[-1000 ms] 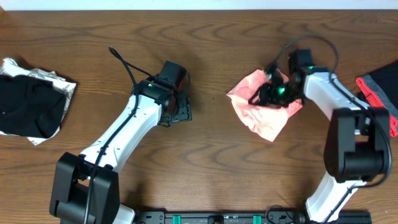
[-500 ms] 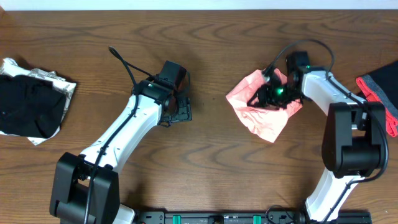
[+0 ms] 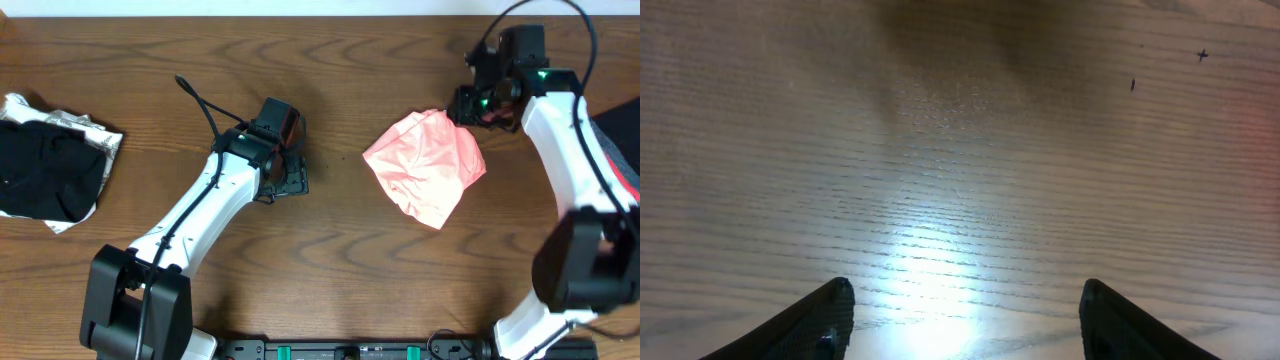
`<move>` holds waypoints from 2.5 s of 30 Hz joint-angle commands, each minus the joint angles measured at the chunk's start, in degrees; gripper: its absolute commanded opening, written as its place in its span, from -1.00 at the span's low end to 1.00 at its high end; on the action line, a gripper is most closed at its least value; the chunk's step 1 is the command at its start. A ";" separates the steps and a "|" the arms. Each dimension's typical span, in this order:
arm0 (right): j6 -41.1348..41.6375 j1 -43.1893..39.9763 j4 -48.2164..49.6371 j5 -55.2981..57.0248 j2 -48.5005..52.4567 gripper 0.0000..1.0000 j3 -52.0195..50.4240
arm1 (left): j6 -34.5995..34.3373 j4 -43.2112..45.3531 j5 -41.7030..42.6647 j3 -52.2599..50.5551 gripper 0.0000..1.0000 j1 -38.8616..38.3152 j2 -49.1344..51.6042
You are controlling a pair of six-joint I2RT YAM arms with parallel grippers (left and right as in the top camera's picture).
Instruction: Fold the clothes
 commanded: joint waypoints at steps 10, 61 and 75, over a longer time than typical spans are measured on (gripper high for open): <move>-1.49 -3.48 -5.27 7.06 12.76 -0.48 -1.07 | 0.98 0.07 -0.02 -0.31 0.45 0.13 0.17; -0.39 2.97 -1.29 7.61 5.77 -0.59 -3.91 | 0.98 1.55 -0.02 -0.31 0.45 0.13 0.17; -5.77 4.22 18.01 2.89 21.24 -0.60 -3.89 | 1.01 1.53 -0.04 -0.31 0.45 0.13 0.17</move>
